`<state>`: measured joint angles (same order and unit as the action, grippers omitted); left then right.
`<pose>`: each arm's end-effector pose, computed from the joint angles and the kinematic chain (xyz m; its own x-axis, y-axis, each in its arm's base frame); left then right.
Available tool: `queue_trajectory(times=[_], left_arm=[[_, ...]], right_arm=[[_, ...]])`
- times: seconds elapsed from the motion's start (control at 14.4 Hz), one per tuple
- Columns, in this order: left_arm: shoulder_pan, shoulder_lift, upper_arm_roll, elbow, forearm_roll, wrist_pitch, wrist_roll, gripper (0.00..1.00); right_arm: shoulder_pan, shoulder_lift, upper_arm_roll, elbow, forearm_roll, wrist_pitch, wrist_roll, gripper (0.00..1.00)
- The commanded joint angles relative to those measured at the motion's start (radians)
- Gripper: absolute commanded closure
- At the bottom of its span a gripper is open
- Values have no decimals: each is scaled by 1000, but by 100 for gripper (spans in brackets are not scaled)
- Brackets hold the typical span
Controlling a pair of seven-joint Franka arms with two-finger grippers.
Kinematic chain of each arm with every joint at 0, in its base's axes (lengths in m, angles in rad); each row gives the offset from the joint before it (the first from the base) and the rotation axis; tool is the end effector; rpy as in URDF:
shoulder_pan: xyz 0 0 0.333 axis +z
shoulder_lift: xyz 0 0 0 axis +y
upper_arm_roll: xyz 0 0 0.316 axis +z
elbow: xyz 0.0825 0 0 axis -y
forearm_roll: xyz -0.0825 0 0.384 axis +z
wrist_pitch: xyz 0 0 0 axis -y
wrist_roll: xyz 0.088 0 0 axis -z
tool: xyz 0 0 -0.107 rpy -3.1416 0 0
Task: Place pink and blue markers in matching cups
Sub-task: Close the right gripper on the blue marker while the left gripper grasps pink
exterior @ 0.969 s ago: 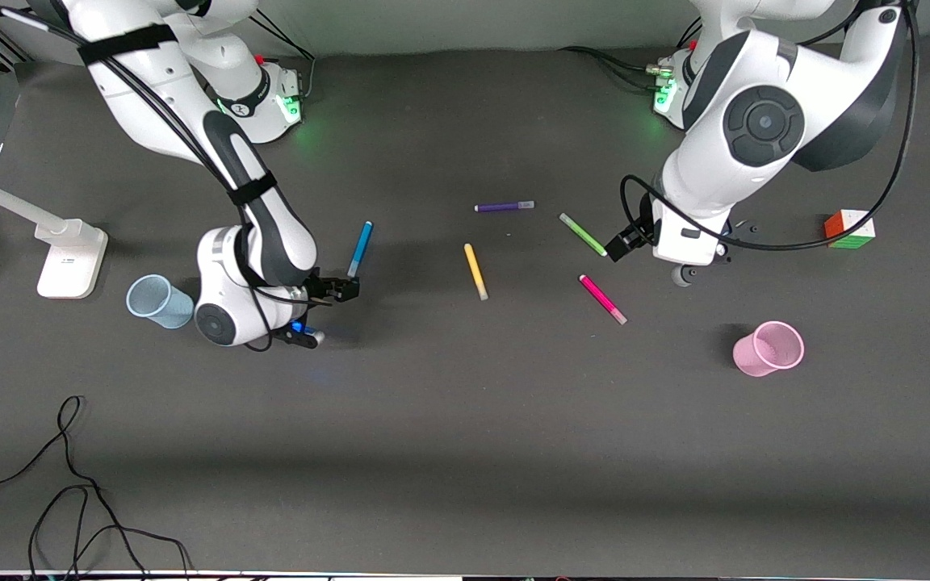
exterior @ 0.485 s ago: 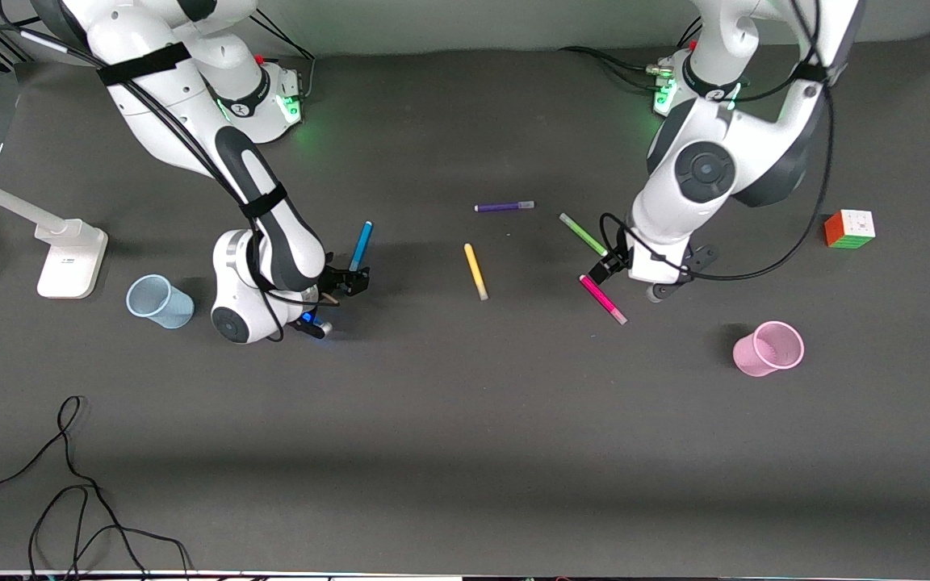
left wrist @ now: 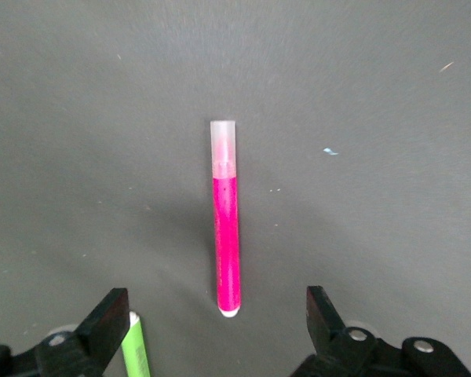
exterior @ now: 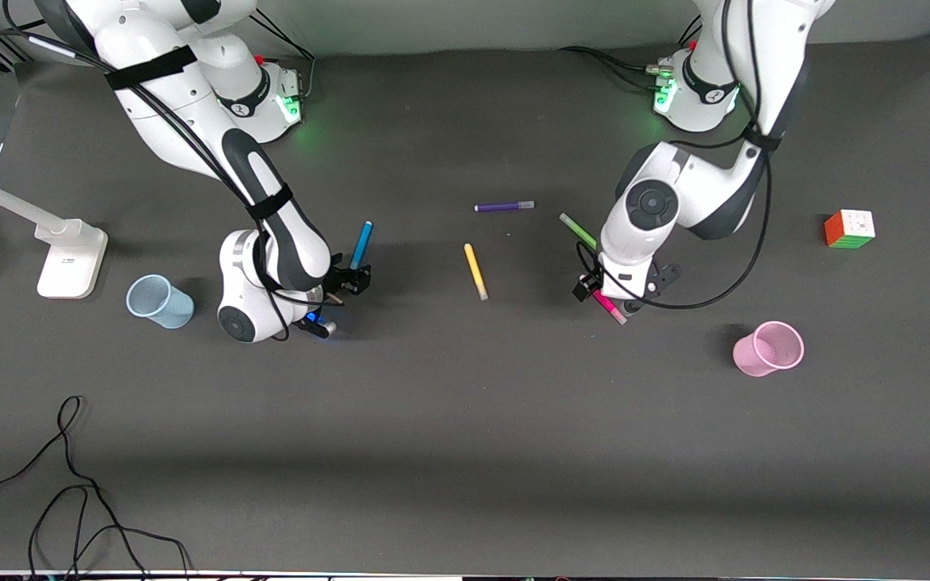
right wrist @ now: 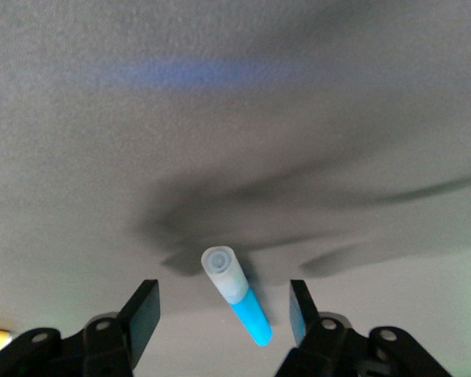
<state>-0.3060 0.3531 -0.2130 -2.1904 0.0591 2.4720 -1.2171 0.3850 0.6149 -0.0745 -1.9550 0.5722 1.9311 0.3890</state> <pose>0.4788 -0.2750 0.2214 0.7872 0.6139 -0.0582 0.6123 -0.7894 -0.0439 0.5057 0.2003 0.1321 0.6670 -0.3294 -0.6683 -0.4461 -0.8950 -0.0040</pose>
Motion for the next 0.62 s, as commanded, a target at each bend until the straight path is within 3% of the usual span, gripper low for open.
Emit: queue_trajectory(times=[0.0,0.21,0.42,0.55], left_arm=[[-13,38,9,6,48,40,-35,0],[-15,79,9,8,73,81,-35,1],[-15,95,9,12,74,99,-21,9],[-15,102,9,14,80,102,-18,19]], right_arm=[[14,2,-13,-4,23,20,1,43],[18,2,-13,-18,23,61,-19,64],[17,-7,-14,-21,23,57,-24,98],[17,-20,-17,-24,23,40,-24,100]])
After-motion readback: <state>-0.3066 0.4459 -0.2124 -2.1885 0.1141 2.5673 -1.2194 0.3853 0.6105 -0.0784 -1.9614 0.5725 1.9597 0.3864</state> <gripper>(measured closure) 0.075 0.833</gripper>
